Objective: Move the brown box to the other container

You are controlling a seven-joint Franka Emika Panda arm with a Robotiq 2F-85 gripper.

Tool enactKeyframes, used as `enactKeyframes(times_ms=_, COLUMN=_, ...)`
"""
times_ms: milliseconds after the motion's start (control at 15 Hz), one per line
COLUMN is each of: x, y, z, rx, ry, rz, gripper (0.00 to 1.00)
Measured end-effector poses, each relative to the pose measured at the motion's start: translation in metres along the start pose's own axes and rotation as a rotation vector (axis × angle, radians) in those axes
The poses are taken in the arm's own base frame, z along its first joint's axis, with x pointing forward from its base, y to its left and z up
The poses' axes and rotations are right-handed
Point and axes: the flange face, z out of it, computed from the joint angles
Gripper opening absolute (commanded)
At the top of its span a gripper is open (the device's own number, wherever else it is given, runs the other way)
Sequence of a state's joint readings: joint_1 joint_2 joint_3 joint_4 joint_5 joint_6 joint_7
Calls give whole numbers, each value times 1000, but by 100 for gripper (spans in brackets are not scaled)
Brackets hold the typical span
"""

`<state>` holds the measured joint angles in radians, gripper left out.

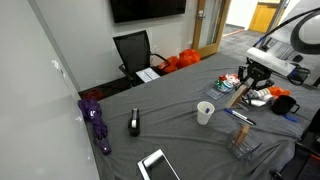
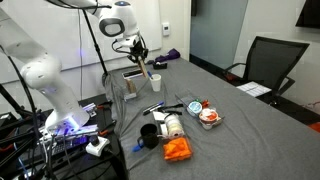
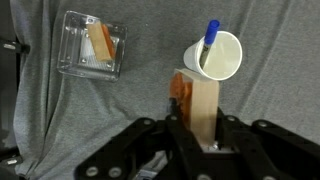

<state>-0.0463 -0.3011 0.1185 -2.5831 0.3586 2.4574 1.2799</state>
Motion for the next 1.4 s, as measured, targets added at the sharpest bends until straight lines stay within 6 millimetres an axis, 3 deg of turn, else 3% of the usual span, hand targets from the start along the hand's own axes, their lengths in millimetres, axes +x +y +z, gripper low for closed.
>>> enactKeyframes(times_ms=467, x=21, y=-45, z=-6, rx=30, ry=-16, rz=164, gripper=7)
enactKeyframes(times_ms=533, x=24, y=-50, z=-7, rx=31, ry=-18, rz=187, gripper=29)
enactKeyframes(times_ms=1067, x=30, y=-62, z=-7, rx=22, ry=-25, rz=223, gripper=29)
enactKeyframes(times_ms=1133, x=30, y=-62, z=-7, rx=21, ry=-25, rz=223, gripper=7)
enactKeyframes(times_ms=1400, x=30, y=-63, z=-6, rx=24, ry=-17, rz=237, gripper=7)
